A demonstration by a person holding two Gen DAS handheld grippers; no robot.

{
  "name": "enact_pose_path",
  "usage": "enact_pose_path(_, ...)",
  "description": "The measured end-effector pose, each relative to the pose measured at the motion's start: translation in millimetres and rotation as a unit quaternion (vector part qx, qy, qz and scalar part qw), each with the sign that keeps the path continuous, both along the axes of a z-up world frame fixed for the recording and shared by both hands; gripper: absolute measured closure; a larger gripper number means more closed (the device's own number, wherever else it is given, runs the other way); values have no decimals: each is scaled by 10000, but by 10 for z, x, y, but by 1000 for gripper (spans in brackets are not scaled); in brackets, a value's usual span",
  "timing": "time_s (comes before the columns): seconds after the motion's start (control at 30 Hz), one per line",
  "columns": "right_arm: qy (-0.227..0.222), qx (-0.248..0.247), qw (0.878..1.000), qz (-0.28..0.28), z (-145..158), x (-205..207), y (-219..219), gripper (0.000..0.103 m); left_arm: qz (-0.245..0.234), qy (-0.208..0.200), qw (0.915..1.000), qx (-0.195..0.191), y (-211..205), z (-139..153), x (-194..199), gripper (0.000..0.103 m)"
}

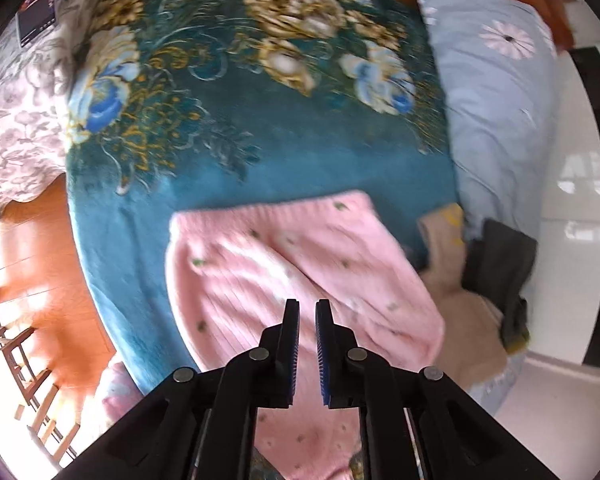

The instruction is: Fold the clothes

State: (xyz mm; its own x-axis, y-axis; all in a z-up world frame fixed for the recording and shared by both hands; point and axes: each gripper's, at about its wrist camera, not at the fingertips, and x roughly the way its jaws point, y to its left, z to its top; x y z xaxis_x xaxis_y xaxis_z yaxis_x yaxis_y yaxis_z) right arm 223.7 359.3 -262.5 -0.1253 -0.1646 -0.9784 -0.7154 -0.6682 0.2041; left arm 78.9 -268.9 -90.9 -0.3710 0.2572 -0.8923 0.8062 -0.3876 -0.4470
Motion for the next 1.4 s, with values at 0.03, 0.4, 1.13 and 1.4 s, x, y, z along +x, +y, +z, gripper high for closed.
enact_pose_path(0.03, -62, -59, 9995, 306, -102, -115, -99, 49, -41, 52, 10000, 8, 66, 65, 12, 87)
enact_pose_path(0.4, -920, 60, 9915, 917, -795, -648, -314, 53, -296, 61, 9991, -298, 469, 571, 332, 77)
enact_pose_path(1.13, 1518, 1035, 9776, -1031, 808, 1232, 1557, 97, -838, -427, 9955, -75, 1129, 186, 33, 77)
enact_pose_path(1.4, 120, -133, 9605, -2777, -474, 1792, 1791, 97, -416, -554, 9972, -282, 876, 262, 383, 70)
